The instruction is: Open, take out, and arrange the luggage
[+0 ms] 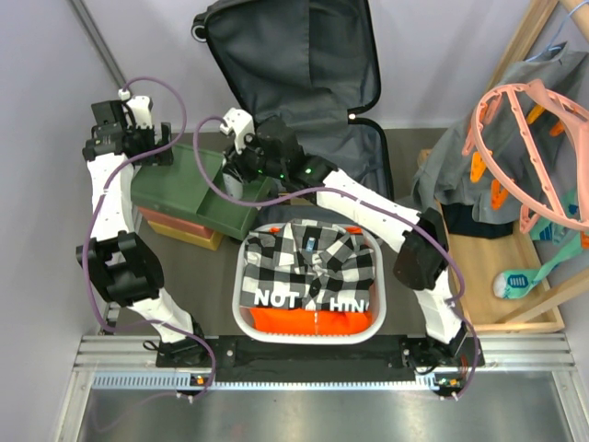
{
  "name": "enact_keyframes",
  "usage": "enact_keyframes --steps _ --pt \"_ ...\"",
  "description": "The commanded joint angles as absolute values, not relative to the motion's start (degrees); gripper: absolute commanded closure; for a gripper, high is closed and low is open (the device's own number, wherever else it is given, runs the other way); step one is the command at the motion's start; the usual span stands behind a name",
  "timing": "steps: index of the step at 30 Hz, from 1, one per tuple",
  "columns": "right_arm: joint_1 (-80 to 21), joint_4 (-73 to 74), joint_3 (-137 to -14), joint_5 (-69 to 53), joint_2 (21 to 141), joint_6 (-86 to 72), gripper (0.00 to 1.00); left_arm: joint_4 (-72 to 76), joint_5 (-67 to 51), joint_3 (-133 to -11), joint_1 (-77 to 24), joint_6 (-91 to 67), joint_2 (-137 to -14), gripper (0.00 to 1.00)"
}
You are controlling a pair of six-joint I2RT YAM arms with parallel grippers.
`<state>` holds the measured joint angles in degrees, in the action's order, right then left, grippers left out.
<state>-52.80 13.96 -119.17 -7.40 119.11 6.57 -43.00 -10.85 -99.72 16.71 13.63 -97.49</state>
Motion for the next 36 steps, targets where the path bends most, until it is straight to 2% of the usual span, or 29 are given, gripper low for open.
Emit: enact_keyframes --steps 1,10,22,24,25,28,36 --pt "-52.83 0.37 -118.39 -7.02 117.68 -2.94 1.00 -42.89 -9.93 -98.17 16.87 14.68 -95.98 0.01" --pt "-47.38 -3.51 -114.44 -12.56 117.60 -24.40 1.00 -42.80 -9.49 -97.91 16.96 15.56 -95.98 0.01" --pt "-43.42 6.94 -113.20 -16.87 119.88 -31.81 0.99 -42.80 -9.58 -98.09 16.96 15.82 -96.33 0.01" --pt "-42.72 8.69 -113.29 -18.01 119.97 -32.95 0.88 -42.89 -9.58 -98.17 16.96 15.91 -96.41 0.01" --pt "-42.63 9.40 -113.47 -18.45 120.32 -33.22 0.76 -42.80 -9.58 -98.17 16.96 15.91 -96.42 0.01" --pt "-42.28 13.09 -115.39 -20.04 121.11 -32.44 0.57 -42.89 -9.49 -98.26 16.96 15.91 -96.50 0.01" --pt "-42.36 18.28 -117.16 -17.05 120.06 -25.59 0.41 -43.07 -9.67 -98.44 16.96 16.08 -96.59 0.01"
